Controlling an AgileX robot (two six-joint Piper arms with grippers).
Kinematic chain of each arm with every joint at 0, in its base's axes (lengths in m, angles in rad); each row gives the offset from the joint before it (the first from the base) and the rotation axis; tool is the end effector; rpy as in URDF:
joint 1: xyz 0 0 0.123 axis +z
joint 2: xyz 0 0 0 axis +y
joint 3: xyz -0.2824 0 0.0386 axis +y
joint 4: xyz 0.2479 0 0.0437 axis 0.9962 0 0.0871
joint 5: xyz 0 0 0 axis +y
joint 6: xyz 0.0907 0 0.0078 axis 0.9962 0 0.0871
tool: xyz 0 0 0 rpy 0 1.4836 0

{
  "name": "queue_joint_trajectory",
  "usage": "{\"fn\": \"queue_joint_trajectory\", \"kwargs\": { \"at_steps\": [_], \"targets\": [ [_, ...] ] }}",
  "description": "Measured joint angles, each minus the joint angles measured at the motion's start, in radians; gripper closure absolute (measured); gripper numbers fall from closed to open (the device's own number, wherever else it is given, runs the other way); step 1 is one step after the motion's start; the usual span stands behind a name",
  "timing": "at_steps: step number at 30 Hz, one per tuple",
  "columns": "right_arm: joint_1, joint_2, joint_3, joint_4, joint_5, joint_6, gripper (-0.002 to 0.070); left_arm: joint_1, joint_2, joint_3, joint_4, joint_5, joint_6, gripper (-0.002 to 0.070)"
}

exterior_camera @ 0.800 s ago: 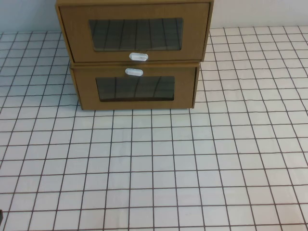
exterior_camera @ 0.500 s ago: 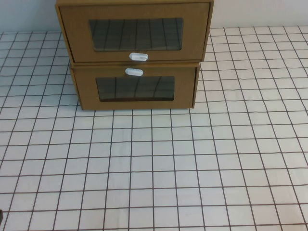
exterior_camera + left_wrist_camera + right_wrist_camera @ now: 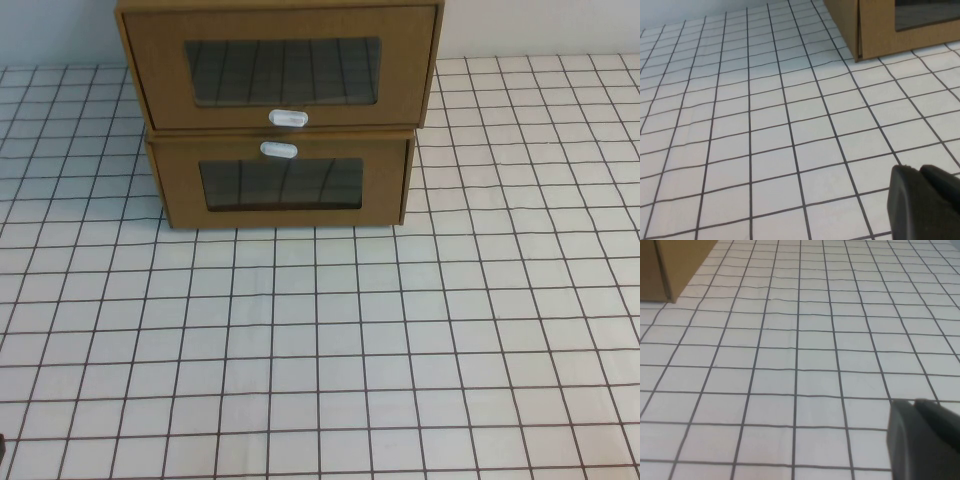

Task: Open the shoe box
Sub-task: 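Pull the top drawer of the cardboard box fully open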

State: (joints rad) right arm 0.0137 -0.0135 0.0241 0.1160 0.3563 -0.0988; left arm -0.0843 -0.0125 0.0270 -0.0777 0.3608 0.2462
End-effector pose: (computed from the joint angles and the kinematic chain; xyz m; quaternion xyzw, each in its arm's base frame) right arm 0.0528 0.0044 0.1738 -0.0137 0.7979 0.0232 0.6022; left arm 0.0525 -0.0069 0.1723 0.1111 0.7932 0.0157 0.5985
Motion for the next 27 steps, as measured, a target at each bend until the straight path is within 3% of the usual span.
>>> {"fn": "queue_joint_trajectory", "kwargs": {
  "at_steps": [8, 18, 24, 27],
  "targets": [
    [0.0, 0.0, 0.0, 0.0, 0.0, 0.0, 0.0689, 0.0, 0.0, 0.0, -0.017, -0.014, -0.004, 0.0677],
    [0.0, 0.0, 0.0, 0.0, 0.0, 0.0, 0.0689, 0.0, 0.0, 0.0, -0.444, -0.237, -0.179, 0.0677],
    [0.0, 0.0, 0.0, 0.0, 0.0, 0.0, 0.0689, 0.0, 0.0, 0.0, -0.514, -0.353, -0.179, 0.0677],
    [0.0, 0.0, 0.0, 0.0, 0.0, 0.0, 0.0689, 0.0, 0.011, -0.031, -0.527, -0.296, -0.179, 0.0677]
  ]
}}
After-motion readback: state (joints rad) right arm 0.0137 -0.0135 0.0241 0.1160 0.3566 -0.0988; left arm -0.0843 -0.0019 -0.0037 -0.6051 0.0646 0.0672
